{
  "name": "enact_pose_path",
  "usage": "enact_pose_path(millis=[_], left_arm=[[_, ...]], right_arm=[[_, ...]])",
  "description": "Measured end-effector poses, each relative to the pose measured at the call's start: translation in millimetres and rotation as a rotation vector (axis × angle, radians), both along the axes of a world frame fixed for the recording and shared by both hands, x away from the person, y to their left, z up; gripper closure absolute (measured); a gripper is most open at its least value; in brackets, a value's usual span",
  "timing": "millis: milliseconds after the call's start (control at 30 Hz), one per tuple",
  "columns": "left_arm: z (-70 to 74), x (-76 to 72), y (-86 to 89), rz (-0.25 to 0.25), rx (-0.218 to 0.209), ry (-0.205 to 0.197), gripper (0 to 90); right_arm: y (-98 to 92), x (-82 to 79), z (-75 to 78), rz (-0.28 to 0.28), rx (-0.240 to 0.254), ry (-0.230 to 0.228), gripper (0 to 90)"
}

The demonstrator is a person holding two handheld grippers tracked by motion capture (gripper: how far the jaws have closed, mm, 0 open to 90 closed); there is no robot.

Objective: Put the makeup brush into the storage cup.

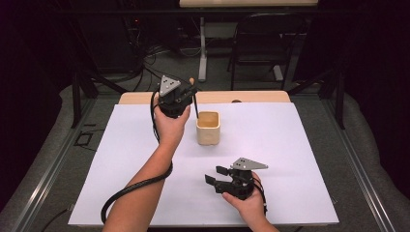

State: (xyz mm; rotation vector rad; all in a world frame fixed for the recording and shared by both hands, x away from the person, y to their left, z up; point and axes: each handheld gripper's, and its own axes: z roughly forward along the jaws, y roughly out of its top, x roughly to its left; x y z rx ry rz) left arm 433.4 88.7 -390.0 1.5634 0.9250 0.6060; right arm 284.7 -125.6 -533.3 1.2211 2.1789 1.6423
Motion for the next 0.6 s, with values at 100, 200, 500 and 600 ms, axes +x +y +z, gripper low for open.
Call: enact_pose_path(millis=[100, 200, 500, 600], left_arm=[[0.2, -1.2, -3.3, -0.010, -0.004, 0.000, 83.7], [0.4, -2.1, -6.9, -0.017, -0.009, -0.001, 83.7], [-4.5, -3.3, -12.5, -0.032, -0.004, 0.005, 83.7], [-7.9, -2.7, -12.3, -0.030, -0.001, 0.010, 83.7]], right_arm=[[-1.1, -0.2, 0.7, 0.006, -0.015, 0.012, 40.1], [-1.3, -0.1, 0.7, 0.005, -0.018, 0.012, 40.1], [0.0, 0.1, -0.3, 0.000, 0.000, -0.001, 40.1], [0.2, 0.2, -0.5, 0.002, 0.003, -0.001, 40.1]])
